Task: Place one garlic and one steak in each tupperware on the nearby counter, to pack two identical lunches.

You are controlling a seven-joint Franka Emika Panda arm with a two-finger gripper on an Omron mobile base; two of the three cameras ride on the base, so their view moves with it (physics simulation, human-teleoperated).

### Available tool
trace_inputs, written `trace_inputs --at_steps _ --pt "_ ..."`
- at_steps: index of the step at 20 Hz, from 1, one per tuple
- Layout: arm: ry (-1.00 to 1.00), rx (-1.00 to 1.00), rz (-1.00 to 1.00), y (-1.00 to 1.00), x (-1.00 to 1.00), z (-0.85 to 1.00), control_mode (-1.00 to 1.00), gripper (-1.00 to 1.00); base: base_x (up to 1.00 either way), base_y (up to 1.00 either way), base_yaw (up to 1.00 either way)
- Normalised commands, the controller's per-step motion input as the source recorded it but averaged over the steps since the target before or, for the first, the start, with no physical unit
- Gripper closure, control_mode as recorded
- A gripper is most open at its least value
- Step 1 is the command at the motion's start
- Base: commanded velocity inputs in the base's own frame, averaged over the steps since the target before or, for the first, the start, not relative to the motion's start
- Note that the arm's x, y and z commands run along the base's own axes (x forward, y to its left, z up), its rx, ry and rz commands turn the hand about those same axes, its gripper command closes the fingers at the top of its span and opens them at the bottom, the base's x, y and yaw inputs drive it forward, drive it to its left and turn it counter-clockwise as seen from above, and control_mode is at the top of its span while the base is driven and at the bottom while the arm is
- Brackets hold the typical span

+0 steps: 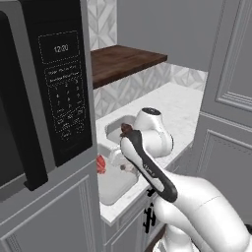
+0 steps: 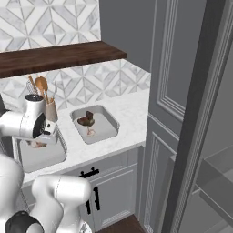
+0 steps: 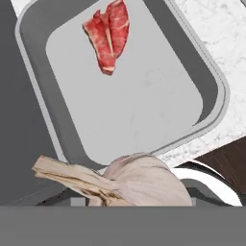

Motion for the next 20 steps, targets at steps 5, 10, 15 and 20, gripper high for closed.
trace_inputs --at_steps 5,10,15,20 --pt "0.0 -0.01 0.0 0.18 0.61 -0.4 -1.0 1.0 0.0 0.0 0.0" --pt "0.0 -0.03 0.0 0.26 0.67 -0.53 -1.0 1.0 0.0 0.0 0.0" --pt "0.0 -0.03 0.0 0.32 0.72 -0.54 -1.0 1.0 0.0 0.0 0.0" --pt "0.0 0.0 0.0 0.16 0.68 -0.36 -1.0 1.0 0.0 0.0 0.0"
